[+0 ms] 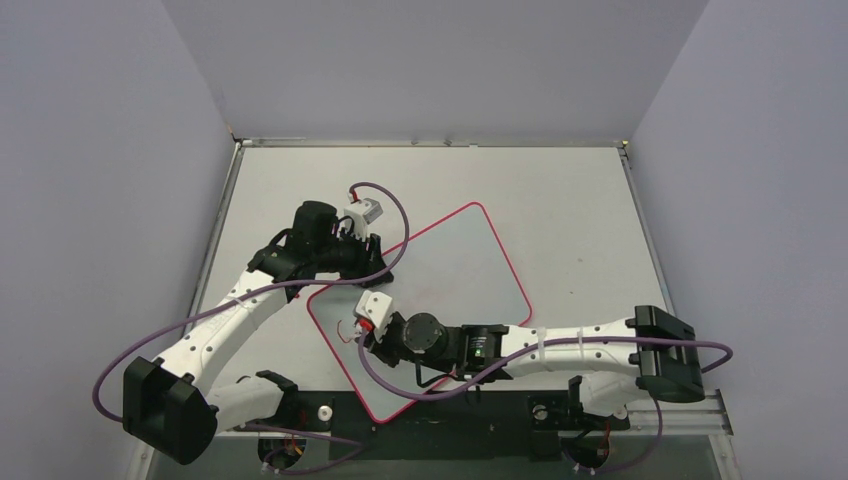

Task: Write a sentence on the whiteboard
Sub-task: Write a sentence on the whiteboard stand.

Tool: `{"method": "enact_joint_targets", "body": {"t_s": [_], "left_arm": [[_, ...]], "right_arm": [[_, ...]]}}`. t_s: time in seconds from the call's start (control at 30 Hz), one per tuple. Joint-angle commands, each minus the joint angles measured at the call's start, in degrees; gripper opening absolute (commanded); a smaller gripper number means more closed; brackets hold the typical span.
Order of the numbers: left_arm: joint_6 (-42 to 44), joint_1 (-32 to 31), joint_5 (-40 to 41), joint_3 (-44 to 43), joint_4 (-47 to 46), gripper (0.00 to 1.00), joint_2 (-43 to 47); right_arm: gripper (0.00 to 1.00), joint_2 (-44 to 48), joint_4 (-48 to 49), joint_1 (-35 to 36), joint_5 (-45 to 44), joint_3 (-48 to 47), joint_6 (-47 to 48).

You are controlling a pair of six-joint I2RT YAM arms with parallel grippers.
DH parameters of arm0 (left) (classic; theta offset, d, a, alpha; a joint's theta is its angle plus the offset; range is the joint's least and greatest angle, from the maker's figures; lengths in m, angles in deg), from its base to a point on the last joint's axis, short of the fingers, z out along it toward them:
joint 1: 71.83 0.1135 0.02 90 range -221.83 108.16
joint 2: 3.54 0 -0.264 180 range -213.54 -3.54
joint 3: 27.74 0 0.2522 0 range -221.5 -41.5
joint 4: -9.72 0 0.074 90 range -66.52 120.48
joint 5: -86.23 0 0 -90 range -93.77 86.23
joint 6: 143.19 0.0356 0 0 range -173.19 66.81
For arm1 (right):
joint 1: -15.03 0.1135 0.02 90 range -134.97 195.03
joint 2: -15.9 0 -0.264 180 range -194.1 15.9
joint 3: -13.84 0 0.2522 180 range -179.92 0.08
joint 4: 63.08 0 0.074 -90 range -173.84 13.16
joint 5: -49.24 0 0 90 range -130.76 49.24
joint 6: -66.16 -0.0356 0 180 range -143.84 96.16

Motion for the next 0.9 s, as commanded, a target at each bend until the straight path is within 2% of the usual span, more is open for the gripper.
{"method": "enact_joint_targets", "body": {"t_s": [0.0,0.87], "left_arm": [[2.4,0.0,6.1,-0.4,-3.5,0.0,0.3],[2.5,0.0,6.1,-0.5,-3.5,0.0,0.0]], "right_arm": [[0.0,-1.2,2.5,0.0,-1.8,-2.5,-0.7],[0.0,0.6,-3.4,-1.6,-9.8,0.4,-1.7]]}}
